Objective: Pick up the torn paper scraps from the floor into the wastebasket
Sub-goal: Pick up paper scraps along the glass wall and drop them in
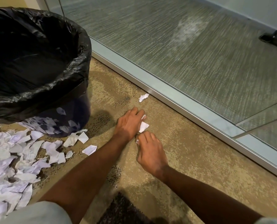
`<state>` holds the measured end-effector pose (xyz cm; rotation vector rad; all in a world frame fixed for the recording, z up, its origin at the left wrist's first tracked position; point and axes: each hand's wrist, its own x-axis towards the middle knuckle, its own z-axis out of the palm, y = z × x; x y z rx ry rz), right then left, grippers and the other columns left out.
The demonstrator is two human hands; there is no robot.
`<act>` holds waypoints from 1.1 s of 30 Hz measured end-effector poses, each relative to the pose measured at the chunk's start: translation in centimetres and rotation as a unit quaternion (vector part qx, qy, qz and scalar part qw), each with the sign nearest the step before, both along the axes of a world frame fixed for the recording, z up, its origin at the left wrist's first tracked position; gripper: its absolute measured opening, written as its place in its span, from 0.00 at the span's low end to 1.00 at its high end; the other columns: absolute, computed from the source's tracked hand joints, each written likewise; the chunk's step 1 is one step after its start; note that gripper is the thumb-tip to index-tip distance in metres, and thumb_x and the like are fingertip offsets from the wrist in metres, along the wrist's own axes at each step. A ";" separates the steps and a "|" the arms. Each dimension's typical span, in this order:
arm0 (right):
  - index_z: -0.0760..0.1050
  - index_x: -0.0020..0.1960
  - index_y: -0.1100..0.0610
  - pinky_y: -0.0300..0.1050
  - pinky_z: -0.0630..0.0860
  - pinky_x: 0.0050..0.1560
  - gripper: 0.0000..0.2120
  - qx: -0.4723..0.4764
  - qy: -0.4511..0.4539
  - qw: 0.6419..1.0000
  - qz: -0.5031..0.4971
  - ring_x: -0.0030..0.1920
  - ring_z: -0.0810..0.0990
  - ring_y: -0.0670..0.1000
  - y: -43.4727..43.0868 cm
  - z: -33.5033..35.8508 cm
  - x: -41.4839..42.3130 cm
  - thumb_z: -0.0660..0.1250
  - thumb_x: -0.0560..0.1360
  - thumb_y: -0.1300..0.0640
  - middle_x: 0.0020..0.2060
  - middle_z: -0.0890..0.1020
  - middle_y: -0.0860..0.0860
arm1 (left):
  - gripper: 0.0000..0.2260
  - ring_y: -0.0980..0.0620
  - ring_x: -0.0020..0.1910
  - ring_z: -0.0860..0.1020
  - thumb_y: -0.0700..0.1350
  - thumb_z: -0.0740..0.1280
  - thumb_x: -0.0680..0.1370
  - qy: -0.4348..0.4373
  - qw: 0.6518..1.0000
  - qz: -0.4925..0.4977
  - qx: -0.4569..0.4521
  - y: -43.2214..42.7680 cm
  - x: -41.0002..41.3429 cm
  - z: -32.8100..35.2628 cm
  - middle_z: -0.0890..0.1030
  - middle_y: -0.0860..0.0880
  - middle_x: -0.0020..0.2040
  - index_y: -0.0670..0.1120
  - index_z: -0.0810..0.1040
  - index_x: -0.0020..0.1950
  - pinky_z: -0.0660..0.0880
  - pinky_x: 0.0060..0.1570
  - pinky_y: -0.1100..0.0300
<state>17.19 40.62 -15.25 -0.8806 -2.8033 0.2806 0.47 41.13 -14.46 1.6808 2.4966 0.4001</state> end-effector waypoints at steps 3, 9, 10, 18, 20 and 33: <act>0.69 0.58 0.51 0.47 0.77 0.55 0.06 0.001 -0.005 1.000 0.001 0.50 0.72 0.49 0.0 0.0 0.0 0.60 0.81 0.56 0.51 0.73 0.48 | 0.10 0.44 0.60 0.77 0.47 0.60 0.86 -0.007 1.000 0.004 -0.009 -0.1 0.0 -0.2 0.77 0.46 0.61 0.51 0.72 0.67 0.69 0.45 0.53; 0.69 0.58 0.51 0.47 0.77 0.54 0.07 0.005 -0.007 1.000 0.000 0.50 0.71 0.49 0.0 0.3 0.0 0.62 0.80 0.56 0.51 0.73 0.48 | 0.22 0.44 0.60 0.78 0.50 0.62 0.84 -0.044 0.999 -0.024 0.006 -0.8 0.0 -0.1 0.78 0.47 0.63 0.59 0.67 0.78 0.75 0.53 0.51; 0.69 0.58 0.51 0.47 0.77 0.54 0.08 0.003 -0.006 1.000 0.000 0.50 0.71 0.49 0.0 0.3 0.0 0.62 0.80 0.56 0.52 0.73 0.48 | 0.20 0.44 0.60 0.78 0.55 0.60 0.84 -0.048 0.998 -0.032 0.015 -0.9 0.0 -0.1 0.78 0.47 0.62 0.58 0.68 0.77 0.75 0.53 0.51; 0.70 0.63 0.54 0.46 0.76 0.61 0.12 -0.004 0.001 1.000 0.008 0.55 0.73 0.49 0.0 0.4 0.0 0.64 0.80 0.55 0.54 0.74 0.49 | 0.34 0.48 0.59 0.78 0.78 0.44 0.77 -0.005 0.995 -0.095 -0.007 -1.3 -0.9 -0.7 0.77 0.51 0.61 0.62 0.71 0.72 0.78 0.51 0.52; 0.70 0.62 0.53 0.46 0.77 0.59 0.12 -0.008 0.001 1.000 0.005 0.54 0.73 0.49 0.0 0.5 0.0 0.64 0.79 0.56 0.54 0.74 0.49 | 0.28 0.49 0.57 0.78 0.75 0.49 0.79 0.013 0.994 -0.107 0.007 -1.3 -1.1 -0.9 0.77 0.51 0.59 0.60 0.71 0.68 0.78 0.48 0.53; 0.69 0.58 0.51 0.44 0.76 0.55 0.07 -0.016 -0.002 1.000 0.012 0.50 0.70 0.47 0.1 0.5 0.1 0.59 0.81 0.56 0.52 0.72 0.47 | 0.10 0.43 0.37 0.80 0.51 0.58 0.88 -0.117 0.989 0.045 0.077 2.8 -1.1 1.0 0.82 0.46 0.44 0.49 0.63 0.67 0.80 0.35 0.49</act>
